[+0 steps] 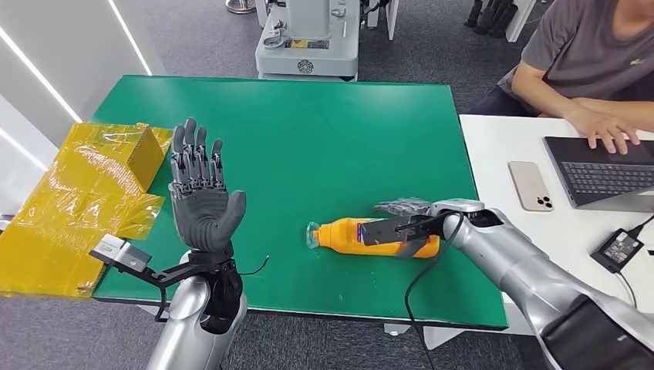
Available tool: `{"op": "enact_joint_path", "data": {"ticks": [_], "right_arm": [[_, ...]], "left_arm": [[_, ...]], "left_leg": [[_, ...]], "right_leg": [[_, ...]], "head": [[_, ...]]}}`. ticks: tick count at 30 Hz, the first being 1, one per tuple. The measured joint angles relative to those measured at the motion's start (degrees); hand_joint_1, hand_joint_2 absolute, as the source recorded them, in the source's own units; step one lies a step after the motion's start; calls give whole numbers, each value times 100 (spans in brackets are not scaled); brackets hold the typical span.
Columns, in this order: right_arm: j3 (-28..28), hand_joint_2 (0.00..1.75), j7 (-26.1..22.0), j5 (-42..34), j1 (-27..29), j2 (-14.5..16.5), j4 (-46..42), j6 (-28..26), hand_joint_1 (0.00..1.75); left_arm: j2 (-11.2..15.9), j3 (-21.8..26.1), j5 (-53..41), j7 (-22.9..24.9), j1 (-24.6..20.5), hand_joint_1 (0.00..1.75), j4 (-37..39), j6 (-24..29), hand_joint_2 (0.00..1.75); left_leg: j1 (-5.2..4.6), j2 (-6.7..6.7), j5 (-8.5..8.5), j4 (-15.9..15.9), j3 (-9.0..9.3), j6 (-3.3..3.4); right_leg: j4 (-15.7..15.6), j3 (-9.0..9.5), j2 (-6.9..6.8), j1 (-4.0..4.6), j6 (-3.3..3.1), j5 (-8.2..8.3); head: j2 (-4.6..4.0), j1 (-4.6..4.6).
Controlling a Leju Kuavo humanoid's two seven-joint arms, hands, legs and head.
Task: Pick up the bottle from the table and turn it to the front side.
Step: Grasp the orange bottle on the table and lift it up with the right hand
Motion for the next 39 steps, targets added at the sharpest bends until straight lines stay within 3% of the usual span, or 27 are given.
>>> {"op": "enact_joint_path", "data": {"ticks": [24, 28, 39], "right_arm": [[173, 175, 288, 168, 391, -162, 122, -811, 2], [173, 175, 344, 242, 452, -195, 103, -1000, 171], [-28, 175, 399, 578, 700, -173, -41, -1834, 175]], "left_arm": [[34, -2, 23, 10, -11, 0, 4, 9, 175], [34, -2, 27, 15, -18, 0, 17, -9, 175], [34, -2, 7, 15, -19, 0, 26, -60, 175]], "left_leg": [[0, 3, 0, 1, 9, 1], [0, 4, -2, 1, 22, 4], [0, 7, 0, 1, 39, 11]], "right_leg": [[-2, 9, 1, 0, 1, 0], [-4, 23, 2, 0, 3, -1], [-4, 46, 3, 0, 15, 8]], "head": [[0, -1], [0, 0], [0, 0]]}}
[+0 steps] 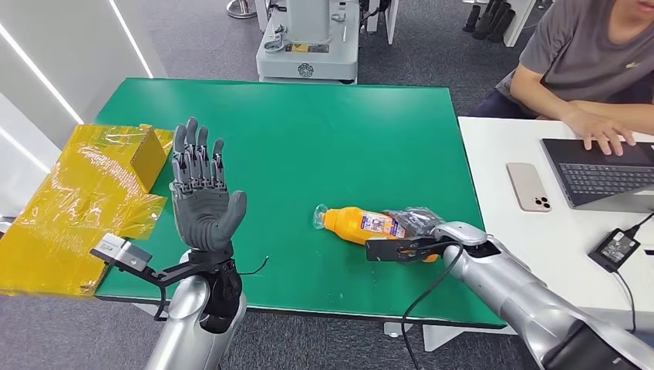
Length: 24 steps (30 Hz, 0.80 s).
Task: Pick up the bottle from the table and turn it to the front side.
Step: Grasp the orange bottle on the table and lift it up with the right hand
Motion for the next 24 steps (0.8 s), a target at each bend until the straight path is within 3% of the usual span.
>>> {"op": "enact_joint_path", "data": {"ticks": [11, 19, 24], "right_arm": [[-739, 175, -54, 278, 442, 421, -334, -1195, 175], [-1779, 175, -196, 465, 686, 940, -1056, -2996, 175], [-2265, 175, -545, 588, 806, 1157, -1411, -3721, 175]], "left_arm": [[0, 4, -153, -20, 31, 0, -2, -44, 175], [0, 4, -162, -70, 55, 0, -2, 179, 175], [0, 4, -101, -87, 55, 0, -2, 223, 175]], "left_leg": [[1, -5, 2, -2, -15, -1], [1, -4, 2, -4, -32, -1], [0, -5, 2, -3, -34, -1]], "right_leg": [[4, -15, -3, 1, 1, -2], [6, -37, -1, 1, -1, -5], [5, -37, -3, 1, -1, -6]], "head": [[0, -2], [0, 0], [0, 0]]}}
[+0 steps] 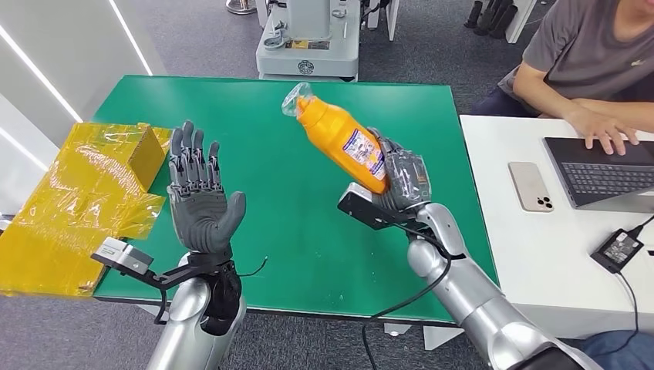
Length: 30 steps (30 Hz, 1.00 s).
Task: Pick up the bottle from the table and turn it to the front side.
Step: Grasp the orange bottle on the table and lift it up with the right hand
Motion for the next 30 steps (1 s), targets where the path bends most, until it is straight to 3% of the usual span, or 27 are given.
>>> {"op": "enact_joint_path", "data": {"ticks": [6, 10, 17, 30], "right_arm": [[-316, 175, -561, 63, 299, 132, -345, -751, 175], [-364, 175, -823, 171, 538, 162, -574, -911, 175], [-325, 175, -928, 580, 735, 164, -719, -582, 175], [-130, 175, -967, 755, 891, 164, -758, 236, 175]], "left_arm": [[0, -3, 77, 180, -7, 0, 55, -71, 175], [0, -12, 81, 457, -64, 0, 266, -88, 175], [3, -82, 31, 703, -248, 0, 723, -291, 175], [32, -174, -31, 722, -386, 0, 1057, -495, 175]], "left_leg": [[-1, 0, -1, 1, -1, 0], [0, 0, -1, 1, -1, 0], [0, 0, 0, 0, -2, 0], [0, 0, -1, 0, -5, 0]], "right_leg": [[-2, -1, 0, -1, 0, 0], [-2, -3, 1, 0, 0, 0], [-2, -4, 1, 0, 0, 0], [-2, -6, 1, 0, 0, 0]], "head": [[0, 0], [0, 0], [0, -1], [0, -1]]}}
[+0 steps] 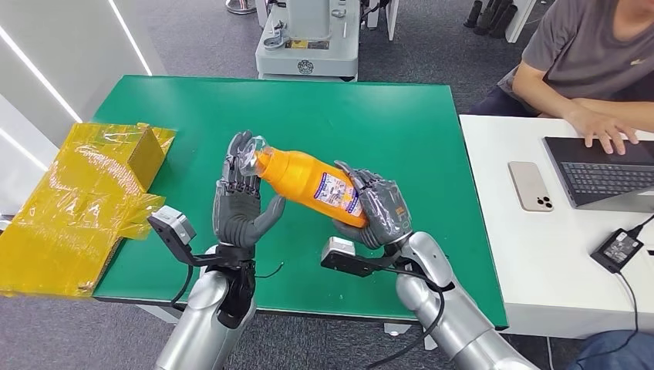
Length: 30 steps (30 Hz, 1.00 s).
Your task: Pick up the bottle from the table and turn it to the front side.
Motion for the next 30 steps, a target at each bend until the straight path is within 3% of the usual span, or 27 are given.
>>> {"op": "enact_joint_path", "data": {"ticks": [17, 30], "right_arm": [[123, 175, -208, -40, 2, 33, 163, 165, 175], [258, 175, -342, 8, -193, 343, 448, 558, 175]], "left_arm": [[16, -29, 59, -3, -199, 0, 336, -49, 175], [14, -32, 134, -16, -232, 0, 428, -66, 175]], "left_leg": [[0, -1, 0, 0, -1, 0], [0, -1, 1, 0, -2, 0]], "right_leg": [[0, 0, 0, 0, 0, 0], [1, -2, -1, 0, 0, 0]], "head": [[0, 0], [0, 1]]}}
